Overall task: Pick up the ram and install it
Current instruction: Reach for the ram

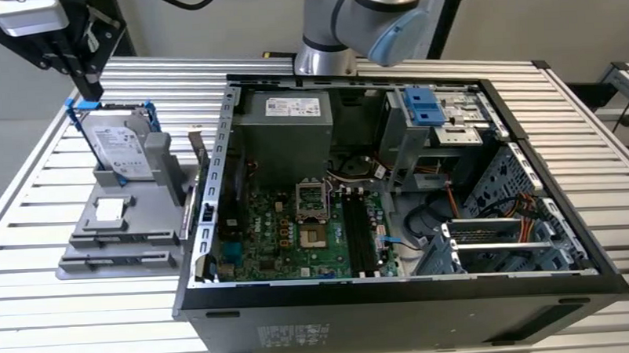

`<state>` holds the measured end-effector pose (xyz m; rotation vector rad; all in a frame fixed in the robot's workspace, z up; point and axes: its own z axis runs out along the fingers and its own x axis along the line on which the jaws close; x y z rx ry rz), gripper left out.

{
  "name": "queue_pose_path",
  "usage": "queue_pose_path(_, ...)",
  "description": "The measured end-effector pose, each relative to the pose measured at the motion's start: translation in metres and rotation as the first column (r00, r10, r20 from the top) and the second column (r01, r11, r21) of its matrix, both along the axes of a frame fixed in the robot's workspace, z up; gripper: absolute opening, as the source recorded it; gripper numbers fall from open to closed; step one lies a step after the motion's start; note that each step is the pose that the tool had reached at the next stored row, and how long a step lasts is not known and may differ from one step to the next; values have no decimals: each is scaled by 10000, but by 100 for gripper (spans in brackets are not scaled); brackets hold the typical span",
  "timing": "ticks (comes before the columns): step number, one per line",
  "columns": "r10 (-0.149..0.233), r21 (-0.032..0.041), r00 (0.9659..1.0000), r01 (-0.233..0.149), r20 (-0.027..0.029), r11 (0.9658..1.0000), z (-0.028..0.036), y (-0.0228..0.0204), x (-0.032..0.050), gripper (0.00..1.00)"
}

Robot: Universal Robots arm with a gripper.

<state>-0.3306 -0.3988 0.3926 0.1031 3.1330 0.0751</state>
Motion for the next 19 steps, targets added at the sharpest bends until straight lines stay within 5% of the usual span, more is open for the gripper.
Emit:
queue_pose_path(8,163,0,9999,-163,-1,9999,0,0,-148,0)
queue_pose_path(15,173,0,9999,-173,-7,9999,0,-1,-159,0)
queue_pose_path(19,173,0,9999,-173,-6,9999,0,-43,-159,0)
